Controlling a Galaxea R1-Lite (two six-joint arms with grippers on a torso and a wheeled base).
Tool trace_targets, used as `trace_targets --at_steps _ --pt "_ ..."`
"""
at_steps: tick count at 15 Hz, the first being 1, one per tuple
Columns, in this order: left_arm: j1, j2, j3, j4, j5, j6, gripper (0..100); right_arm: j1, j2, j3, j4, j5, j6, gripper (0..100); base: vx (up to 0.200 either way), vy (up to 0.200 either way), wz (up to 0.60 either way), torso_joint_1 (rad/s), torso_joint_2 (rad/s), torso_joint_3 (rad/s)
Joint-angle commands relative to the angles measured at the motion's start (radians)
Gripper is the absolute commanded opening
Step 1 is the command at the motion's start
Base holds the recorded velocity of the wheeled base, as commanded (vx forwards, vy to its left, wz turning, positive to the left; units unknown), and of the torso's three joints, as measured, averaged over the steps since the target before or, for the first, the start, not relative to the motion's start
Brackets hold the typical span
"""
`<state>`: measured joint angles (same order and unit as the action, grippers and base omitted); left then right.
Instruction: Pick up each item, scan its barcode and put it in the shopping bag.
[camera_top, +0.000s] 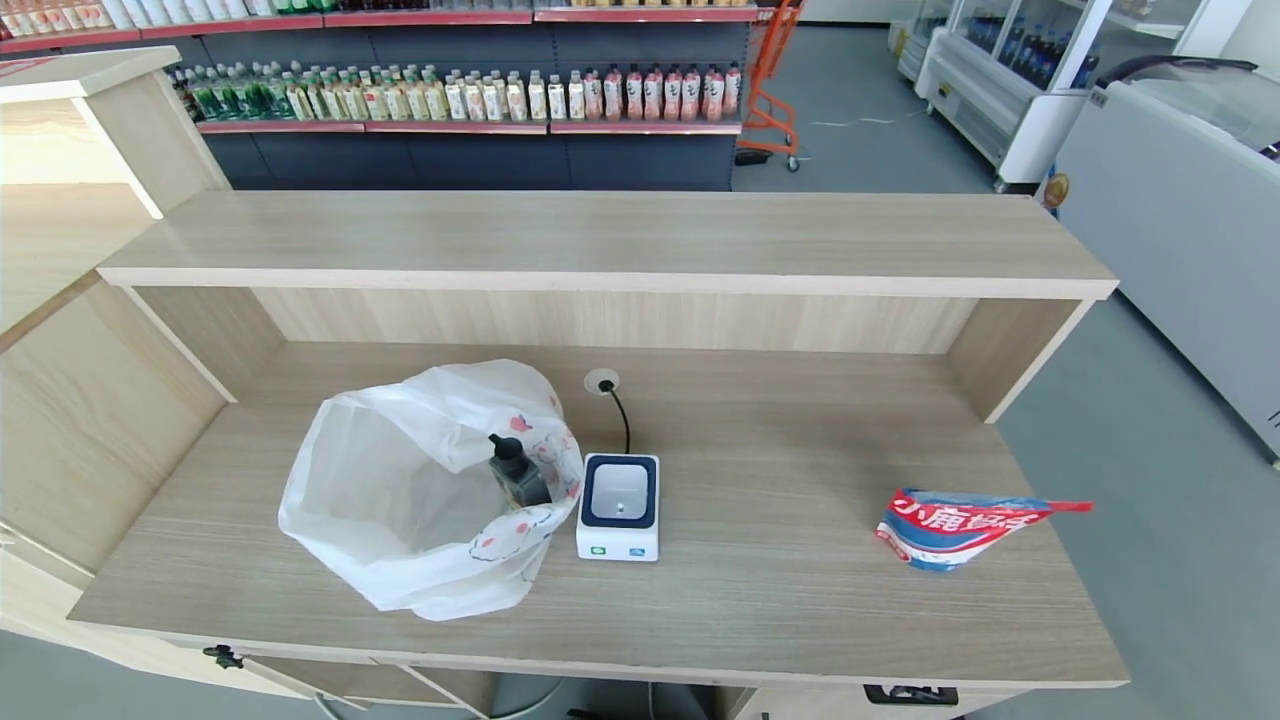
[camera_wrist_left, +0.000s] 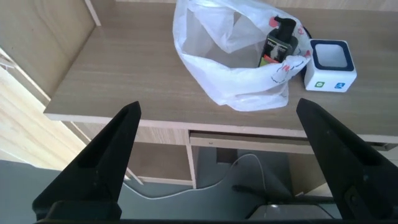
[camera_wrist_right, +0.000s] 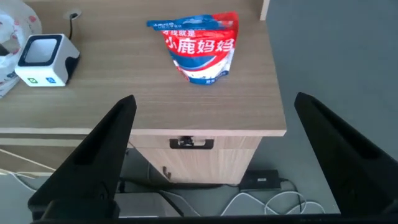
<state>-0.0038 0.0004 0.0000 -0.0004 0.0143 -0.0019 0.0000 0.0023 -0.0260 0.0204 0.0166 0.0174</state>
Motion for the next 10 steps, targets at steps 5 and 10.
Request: trace_targets --at_steps 5,10 --pt "-0.001 0.0 0.0 0.0 0.001 -0.001 100 0.0 1.012 -0.908 0.282 -0.012 0.742 100 0.0 0.0 0.0 0.0 0.0 0.0" --pt "-0.001 0.0 0.0 0.0 0.001 -0.001 100 -0.034 1.341 -0.873 0.28 -0.121 0.904 100 0.0 0.0 0.0 0.0 0.0 0.0"
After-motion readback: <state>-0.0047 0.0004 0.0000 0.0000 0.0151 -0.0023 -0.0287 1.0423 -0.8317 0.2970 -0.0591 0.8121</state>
